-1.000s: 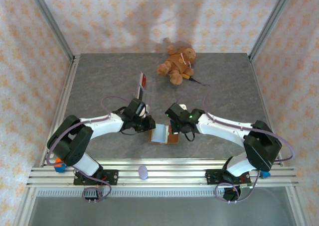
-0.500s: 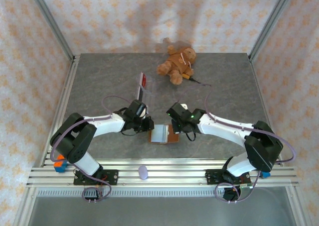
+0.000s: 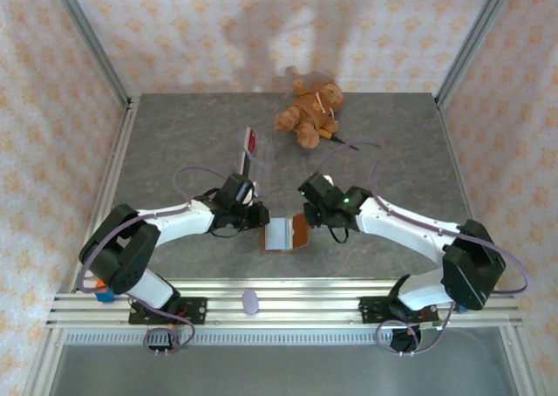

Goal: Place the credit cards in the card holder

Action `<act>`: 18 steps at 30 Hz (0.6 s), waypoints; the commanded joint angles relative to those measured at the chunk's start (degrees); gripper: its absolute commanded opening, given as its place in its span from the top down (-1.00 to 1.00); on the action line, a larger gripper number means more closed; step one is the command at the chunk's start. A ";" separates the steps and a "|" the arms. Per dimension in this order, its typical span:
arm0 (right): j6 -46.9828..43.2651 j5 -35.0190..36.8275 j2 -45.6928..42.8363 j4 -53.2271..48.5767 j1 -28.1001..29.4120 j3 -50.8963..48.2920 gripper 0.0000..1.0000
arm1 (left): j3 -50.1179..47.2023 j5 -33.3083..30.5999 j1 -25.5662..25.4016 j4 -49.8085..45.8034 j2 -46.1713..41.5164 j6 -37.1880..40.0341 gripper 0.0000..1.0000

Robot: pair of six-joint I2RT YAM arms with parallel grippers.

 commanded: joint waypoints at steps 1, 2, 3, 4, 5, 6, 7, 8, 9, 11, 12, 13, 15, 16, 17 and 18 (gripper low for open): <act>-1.87 1.42 -2.05 -4.00 -1.10 3.15 0.26 | -0.07 -1.45 0.15 -1.23 -2.52 -0.36 0.64; -1.97 1.41 -1.98 -4.37 -1.49 3.54 0.26 | 0.48 -2.02 0.17 -2.55 -3.13 0.11 0.64; -2.06 1.12 -1.89 -4.46 -1.77 3.66 0.25 | 0.85 -2.64 0.15 -3.46 -3.70 0.40 0.63; -2.21 0.95 -1.66 -4.48 -2.03 3.83 0.25 | 1.03 -3.30 0.17 -3.99 -4.33 0.43 0.63; -2.37 0.97 -1.44 -4.54 -2.16 3.78 0.25 | 1.08 -3.63 0.17 -4.00 -4.98 0.43 0.63; -2.47 1.06 -1.28 -4.54 -2.14 3.73 0.25 | 1.16 -3.64 0.19 -3.96 -5.37 0.41 0.62; -2.42 1.15 -1.18 -4.58 -2.13 3.60 0.25 | 1.53 -3.40 0.19 -4.32 -5.73 0.56 0.62; -2.18 0.94 -1.16 -4.71 -2.14 3.66 0.24 | 2.12 -3.21 0.23 -5.22 -5.95 0.93 0.61; -1.92 0.32 -1.27 -4.65 -2.13 3.79 0.22 | 2.62 -3.18 0.21 -6.35 -6.22 1.25 0.60; -1.46 -2.47 -1.91 -4.43 -2.13 4.19 0.14 | 2.95 -3.29 0.24 -7.56 -6.93 1.51 0.60; -1.36 -4.03 -2.20 -4.07 -2.13 4.28 0.08 | 2.81 -3.29 0.24 -7.29 -7.16 1.49 0.59; -1.36 -6.44 -2.40 -3.54 -2.13 4.28 0.01 | 2.67 -3.06 0.25 -6.79 -7.25 1.49 0.60; -0.73 -12.00 -1.90 -1.92 -1.57 4.23 -0.07 | 3.29 -2.48 0.25 -6.89 -6.41 1.99 0.59; 0.20 -14.61 -1.56 -0.60 -0.60 3.89 -0.11 | 3.74 -2.03 0.19 -7.24 -5.81 2.10 0.60; 1.37 -15.08 -1.04 -0.24 0.90 3.77 -0.14 | 4.13 -1.63 0.22 -7.64 -5.28 2.03 0.60; 2.09 -13.93 -0.67 -0.87 2.34 4.08 -0.16 | 4.16 -1.47 0.20 -7.51 -5.07 1.82 0.60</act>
